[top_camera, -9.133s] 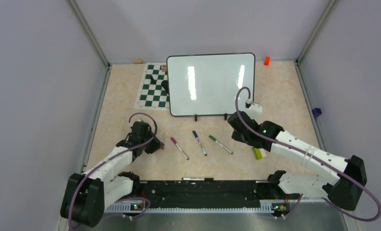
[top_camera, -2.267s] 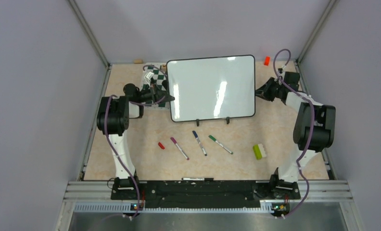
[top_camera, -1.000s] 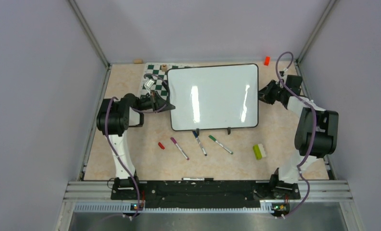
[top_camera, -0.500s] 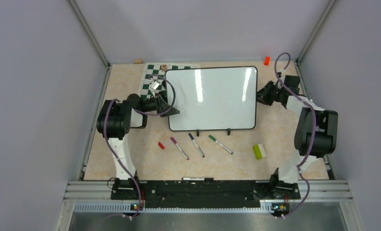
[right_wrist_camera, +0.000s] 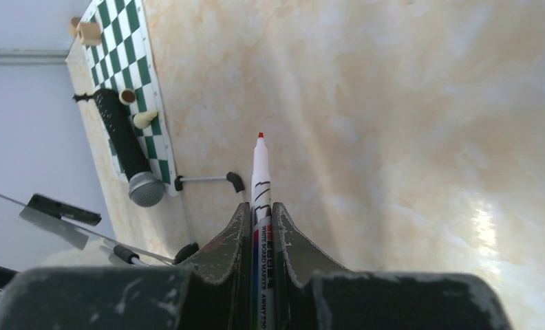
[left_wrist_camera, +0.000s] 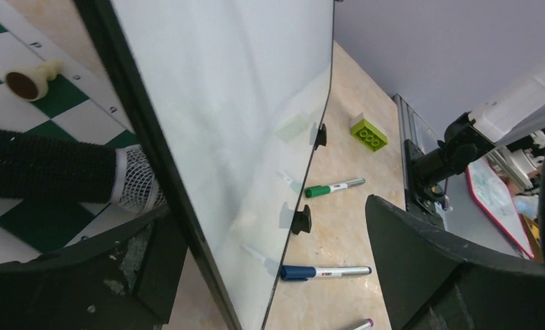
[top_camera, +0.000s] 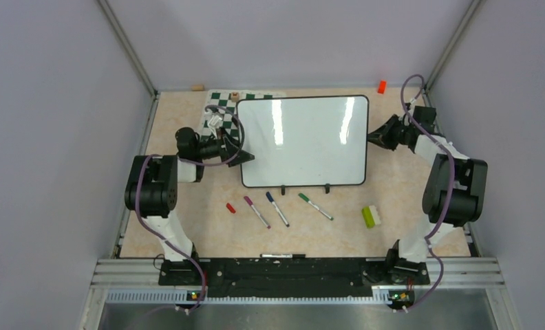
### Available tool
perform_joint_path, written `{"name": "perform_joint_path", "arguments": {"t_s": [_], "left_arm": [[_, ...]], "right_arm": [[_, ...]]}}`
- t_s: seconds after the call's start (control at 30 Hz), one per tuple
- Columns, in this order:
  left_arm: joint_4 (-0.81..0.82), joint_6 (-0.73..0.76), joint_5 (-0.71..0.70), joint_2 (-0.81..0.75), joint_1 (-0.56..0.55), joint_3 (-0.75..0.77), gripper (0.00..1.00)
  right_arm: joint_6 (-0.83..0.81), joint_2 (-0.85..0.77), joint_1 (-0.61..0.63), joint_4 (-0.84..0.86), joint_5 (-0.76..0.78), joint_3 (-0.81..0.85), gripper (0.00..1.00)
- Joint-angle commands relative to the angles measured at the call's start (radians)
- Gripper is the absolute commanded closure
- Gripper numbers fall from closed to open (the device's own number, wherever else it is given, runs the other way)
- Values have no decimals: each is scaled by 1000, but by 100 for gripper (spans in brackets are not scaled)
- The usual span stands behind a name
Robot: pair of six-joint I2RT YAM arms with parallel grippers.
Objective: Write a sentence on the whiteboard
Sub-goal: Hold the whiteboard at the center of the board.
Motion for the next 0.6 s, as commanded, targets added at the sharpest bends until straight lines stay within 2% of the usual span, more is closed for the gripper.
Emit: {"name": "perform_joint_path", "arguments": {"t_s": [0.0,0.17,0.27,0.37,0.57], "left_arm": [[-83,119,-88,-107,49,-64,1],[-179,163,-135,-181,72,-72,1],[-359,284,-201,-251,76,-64,1],[-549,372,-320,-350,78,-66,1],[-626,355,-610,-573,76,-143,1]], "right_arm": [[3,-85,-47,-8,60,45,100],[14,-142,-70,-20,126,37,100],[17,-185,-84,-28,174,29,100],[21,-228,-96,-36,232,17,100],[12,-340,-100,-53,342,-7,100]]}}
